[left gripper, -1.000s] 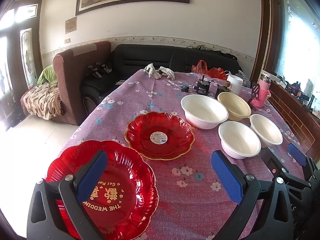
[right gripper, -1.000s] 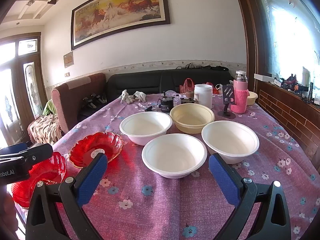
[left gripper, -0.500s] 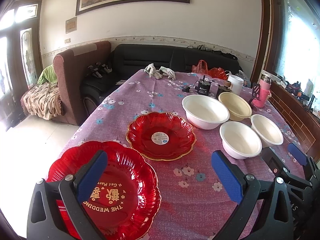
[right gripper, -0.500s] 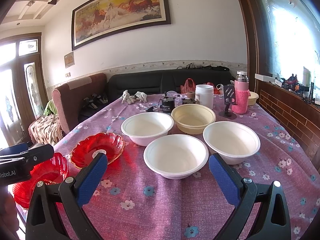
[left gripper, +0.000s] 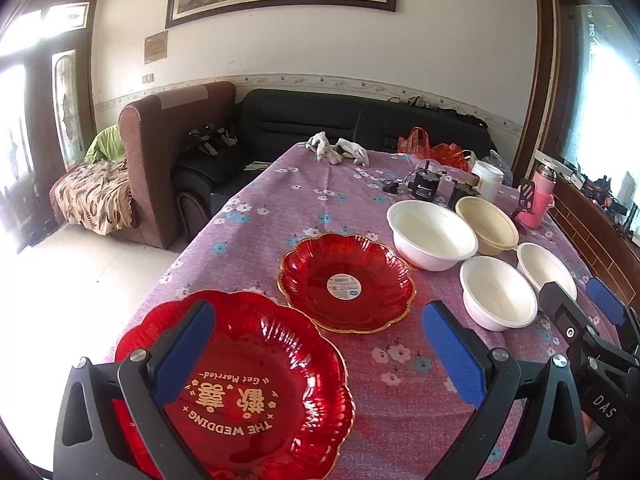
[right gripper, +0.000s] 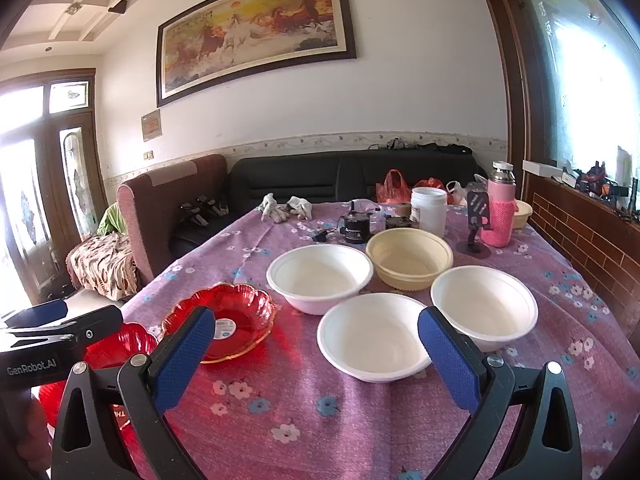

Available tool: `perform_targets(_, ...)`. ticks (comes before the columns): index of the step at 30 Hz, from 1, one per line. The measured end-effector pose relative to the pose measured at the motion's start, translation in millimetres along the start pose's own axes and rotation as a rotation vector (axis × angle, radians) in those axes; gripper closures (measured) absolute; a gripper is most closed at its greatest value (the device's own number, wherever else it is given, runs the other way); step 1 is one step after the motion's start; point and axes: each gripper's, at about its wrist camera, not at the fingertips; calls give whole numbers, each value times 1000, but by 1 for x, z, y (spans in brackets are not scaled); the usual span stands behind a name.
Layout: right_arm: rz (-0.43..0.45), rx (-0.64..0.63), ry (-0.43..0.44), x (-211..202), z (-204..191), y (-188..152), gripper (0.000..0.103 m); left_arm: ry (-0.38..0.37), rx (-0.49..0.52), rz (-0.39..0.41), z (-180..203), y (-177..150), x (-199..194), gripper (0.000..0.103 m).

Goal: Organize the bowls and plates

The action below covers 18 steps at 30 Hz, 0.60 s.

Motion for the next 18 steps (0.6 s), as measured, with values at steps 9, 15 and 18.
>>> perform_targets(9, -39, 38, 1, 13, 0, 1, 1, 11, -6, 2, -8, 2, 2, 0)
perform_targets(15, -59, 50, 1, 19, 1, 2, 1, -12, 9, -1, -8, 2, 1, 0)
perform_targets(18, -64, 47, 5, 20, -2, 2, 1, -10, 14, -12, -8, 2, 3, 0)
Point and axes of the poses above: each gripper's, at about its wrist camera, not at the fingertips, and x roughly the way its jaws point, z to its right, y to its top, and after that the axes turned 12 degrees about z, right-handed
